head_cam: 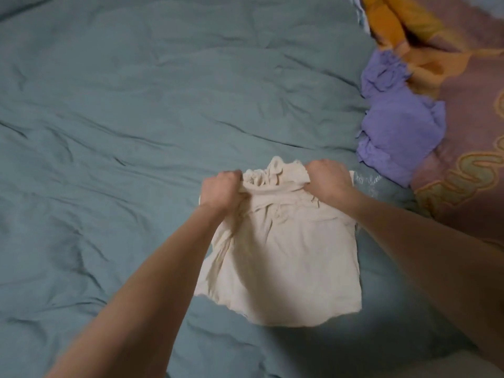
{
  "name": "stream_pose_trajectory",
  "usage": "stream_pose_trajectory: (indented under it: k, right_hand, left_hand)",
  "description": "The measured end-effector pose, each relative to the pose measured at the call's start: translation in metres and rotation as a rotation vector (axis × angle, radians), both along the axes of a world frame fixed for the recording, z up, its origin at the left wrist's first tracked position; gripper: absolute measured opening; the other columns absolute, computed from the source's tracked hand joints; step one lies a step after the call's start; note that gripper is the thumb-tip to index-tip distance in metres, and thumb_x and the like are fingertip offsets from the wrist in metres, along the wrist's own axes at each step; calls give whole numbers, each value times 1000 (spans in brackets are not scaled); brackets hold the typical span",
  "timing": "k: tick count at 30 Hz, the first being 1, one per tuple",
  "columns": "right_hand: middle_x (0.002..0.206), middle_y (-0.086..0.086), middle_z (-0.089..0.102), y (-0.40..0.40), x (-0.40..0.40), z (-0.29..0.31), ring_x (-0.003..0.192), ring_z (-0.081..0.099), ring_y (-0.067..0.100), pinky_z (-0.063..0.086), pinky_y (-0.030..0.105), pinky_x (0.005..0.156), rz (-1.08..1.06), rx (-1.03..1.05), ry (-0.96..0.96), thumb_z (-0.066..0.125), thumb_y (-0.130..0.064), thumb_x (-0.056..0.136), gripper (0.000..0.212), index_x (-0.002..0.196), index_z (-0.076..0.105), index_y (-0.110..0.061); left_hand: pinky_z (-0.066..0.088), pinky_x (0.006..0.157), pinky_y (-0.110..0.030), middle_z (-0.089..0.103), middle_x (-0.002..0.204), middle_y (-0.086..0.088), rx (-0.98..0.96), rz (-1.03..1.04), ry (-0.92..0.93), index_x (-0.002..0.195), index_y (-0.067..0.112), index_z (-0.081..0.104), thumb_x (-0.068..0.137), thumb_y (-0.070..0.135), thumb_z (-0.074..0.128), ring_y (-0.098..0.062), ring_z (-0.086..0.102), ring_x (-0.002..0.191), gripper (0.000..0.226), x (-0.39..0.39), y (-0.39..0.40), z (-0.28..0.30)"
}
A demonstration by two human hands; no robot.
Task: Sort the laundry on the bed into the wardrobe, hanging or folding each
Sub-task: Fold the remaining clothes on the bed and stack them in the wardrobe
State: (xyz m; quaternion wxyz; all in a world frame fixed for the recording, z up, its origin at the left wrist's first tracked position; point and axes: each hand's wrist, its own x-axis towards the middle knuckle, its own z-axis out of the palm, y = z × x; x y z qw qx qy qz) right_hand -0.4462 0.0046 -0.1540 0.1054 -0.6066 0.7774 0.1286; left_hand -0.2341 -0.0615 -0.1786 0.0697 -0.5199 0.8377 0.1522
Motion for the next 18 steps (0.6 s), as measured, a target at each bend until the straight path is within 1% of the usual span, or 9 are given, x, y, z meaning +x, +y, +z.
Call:
stream_pose_trajectory:
  k: [1, 3, 5, 6, 9, 11, 14, 16, 18]
  right_hand:
    - [103, 13, 68, 0, -7, 4, 96, 65, 33, 46, 34, 71, -12, -111, 34, 59, -12, 86, 24, 109, 60, -14]
    - [91, 13, 68, 5, -20, 11, 81, 67, 34, 40, 33, 58, -13, -305, 120, 61, -6, 82, 26, 107, 58, -13]
    - [78, 8, 63, 17, -29, 14, 61, 64, 29, 30, 27, 47, 84, -452, 196, 70, -1, 68, 30, 95, 60, -12]
    - [75, 5, 59, 25, -31, 14, 56, 60, 26, 26, 25, 44, 154, -530, 222, 69, 0, 64, 31, 90, 59, -13]
    - [77, 2, 54, 59, -31, 4, 60, 55, 22, 34, 29, 44, 403, -648, 245, 56, -7, 76, 20, 92, 50, -17]
    - [84, 2, 57, 87, -25, -6, 64, 55, 20, 38, 30, 48, 527, -641, 221, 52, -8, 84, 16, 97, 52, -18]
    - [101, 1, 62, 125, -15, -21, 71, 55, 19, 40, 30, 51, 629, -544, 183, 57, -8, 84, 28, 109, 54, -19]
    - [107, 4, 62, 144, -8, -25, 74, 58, 21, 44, 30, 52, 665, -490, 123, 49, -2, 79, 38, 114, 52, -18]
    - [108, 7, 63, 157, -1, -24, 76, 62, 24, 49, 30, 52, 666, -443, 24, 38, 0, 75, 44, 114, 50, -15]
  left_hand:
    - [31, 70, -32, 62, 104, -5, -115, -12, 56, 102, 18, 54, 84, 20, 60, -31, 58, 100, 19, -6, -1, 5]
    - [28, 72, -35, 57, 99, -7, -295, -59, 144, 104, 16, 54, 80, 7, 57, -32, 54, 94, 26, -17, -4, 11]
    - [25, 72, -34, 55, 94, -6, -436, -144, 208, 103, 16, 54, 75, 3, 61, -30, 51, 85, 31, -20, -6, 12]
    - [24, 72, -33, 54, 94, -5, -485, -198, 234, 102, 17, 53, 74, 3, 63, -29, 50, 82, 33, -18, -6, 12]
    - [27, 74, -34, 58, 105, -5, -550, -410, 257, 112, 18, 49, 80, 7, 67, -27, 52, 85, 38, 4, 6, 9]
    - [30, 74, -34, 59, 113, -4, -574, -556, 234, 125, 16, 49, 85, 9, 61, -25, 53, 89, 42, 26, 22, 5]
    - [41, 75, -35, 53, 107, 0, -541, -676, 179, 144, 10, 37, 87, 7, 50, -22, 52, 87, 58, 58, 50, 0]
    - [44, 75, -36, 52, 98, 0, -499, -663, 161, 144, 9, 35, 85, 5, 50, -22, 53, 83, 61, 70, 66, -1]
    - [40, 76, -36, 59, 96, -2, -424, -653, 165, 135, 12, 41, 85, 6, 48, -24, 58, 81, 52, 77, 78, -4]
